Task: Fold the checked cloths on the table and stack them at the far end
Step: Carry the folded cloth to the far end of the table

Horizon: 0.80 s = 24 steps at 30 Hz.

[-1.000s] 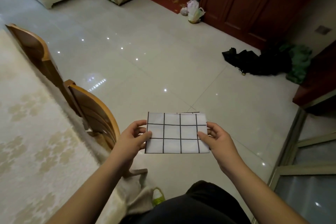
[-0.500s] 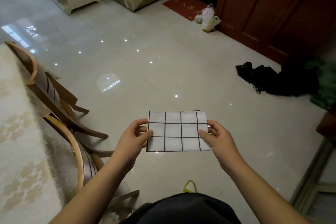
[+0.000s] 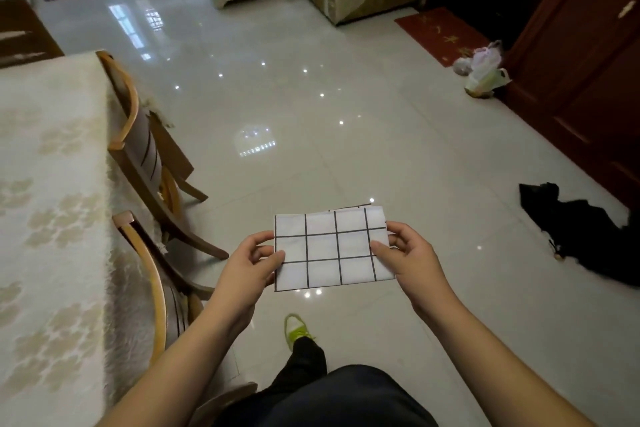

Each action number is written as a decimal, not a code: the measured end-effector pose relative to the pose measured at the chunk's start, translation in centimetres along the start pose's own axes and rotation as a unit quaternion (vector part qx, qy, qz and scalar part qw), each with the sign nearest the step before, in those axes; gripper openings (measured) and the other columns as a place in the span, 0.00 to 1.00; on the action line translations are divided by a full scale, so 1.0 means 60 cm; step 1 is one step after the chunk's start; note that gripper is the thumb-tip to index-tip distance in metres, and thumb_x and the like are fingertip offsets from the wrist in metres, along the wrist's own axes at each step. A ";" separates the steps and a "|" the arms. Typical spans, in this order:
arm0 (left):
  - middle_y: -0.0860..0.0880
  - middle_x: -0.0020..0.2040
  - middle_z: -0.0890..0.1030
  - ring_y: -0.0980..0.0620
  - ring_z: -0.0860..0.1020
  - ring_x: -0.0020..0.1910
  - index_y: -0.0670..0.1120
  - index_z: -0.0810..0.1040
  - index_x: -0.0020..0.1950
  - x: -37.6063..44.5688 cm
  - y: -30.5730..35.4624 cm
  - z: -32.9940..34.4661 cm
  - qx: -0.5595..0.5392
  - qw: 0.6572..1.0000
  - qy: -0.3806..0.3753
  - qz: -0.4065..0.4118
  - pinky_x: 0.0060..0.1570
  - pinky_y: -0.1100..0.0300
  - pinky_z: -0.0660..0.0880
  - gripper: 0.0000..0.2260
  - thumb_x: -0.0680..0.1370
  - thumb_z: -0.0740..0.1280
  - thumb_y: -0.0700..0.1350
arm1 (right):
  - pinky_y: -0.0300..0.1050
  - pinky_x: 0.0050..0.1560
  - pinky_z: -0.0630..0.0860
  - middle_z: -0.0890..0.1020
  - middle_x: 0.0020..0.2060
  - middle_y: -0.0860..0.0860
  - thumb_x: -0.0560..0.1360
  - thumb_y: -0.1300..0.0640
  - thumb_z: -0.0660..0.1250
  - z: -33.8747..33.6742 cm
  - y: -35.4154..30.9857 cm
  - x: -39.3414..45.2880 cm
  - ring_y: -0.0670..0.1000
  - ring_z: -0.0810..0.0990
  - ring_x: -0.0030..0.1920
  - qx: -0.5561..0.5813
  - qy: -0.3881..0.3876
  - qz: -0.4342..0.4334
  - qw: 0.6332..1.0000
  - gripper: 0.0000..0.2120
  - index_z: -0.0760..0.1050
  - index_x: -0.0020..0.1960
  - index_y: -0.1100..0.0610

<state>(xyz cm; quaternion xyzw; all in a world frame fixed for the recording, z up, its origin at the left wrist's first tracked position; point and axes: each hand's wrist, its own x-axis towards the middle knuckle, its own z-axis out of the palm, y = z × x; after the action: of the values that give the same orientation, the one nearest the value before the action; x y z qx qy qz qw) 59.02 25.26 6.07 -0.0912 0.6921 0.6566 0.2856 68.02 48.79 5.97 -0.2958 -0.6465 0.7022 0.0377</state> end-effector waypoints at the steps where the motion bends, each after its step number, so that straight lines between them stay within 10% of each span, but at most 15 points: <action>1: 0.43 0.52 0.81 0.50 0.81 0.46 0.52 0.73 0.64 0.018 0.009 -0.010 -0.002 1.000 0.004 -0.001 0.37 0.63 0.74 0.15 0.79 0.67 0.40 | 0.34 0.41 0.77 0.82 0.43 0.51 0.76 0.64 0.69 0.015 -0.009 0.023 0.44 0.82 0.40 -0.005 -0.007 0.000 1.000 0.13 0.76 0.56 0.50; 6: 0.40 0.54 0.82 0.45 0.83 0.50 0.52 0.74 0.63 0.096 0.062 -0.068 -0.025 0.999 0.040 0.007 0.49 0.51 0.80 0.15 0.79 0.67 0.39 | 0.51 0.53 0.80 0.83 0.50 0.56 0.75 0.61 0.70 0.096 -0.050 0.122 0.54 0.84 0.49 -0.046 -0.048 0.012 0.998 0.15 0.76 0.61 0.52; 24: 0.39 0.51 0.82 0.43 0.83 0.50 0.50 0.75 0.63 0.394 0.222 -0.142 -0.060 0.990 0.124 0.005 0.52 0.52 0.79 0.16 0.78 0.68 0.37 | 0.35 0.40 0.77 0.85 0.44 0.53 0.76 0.65 0.69 0.248 -0.171 0.479 0.49 0.85 0.44 -0.056 -0.140 0.014 0.988 0.13 0.77 0.58 0.53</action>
<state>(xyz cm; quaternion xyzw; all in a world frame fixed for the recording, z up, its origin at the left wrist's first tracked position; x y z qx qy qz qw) 30.62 24.57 5.12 -0.1854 0.6820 0.6819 0.1886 34.10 49.77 4.79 -0.2054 -0.6798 0.6996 -0.0797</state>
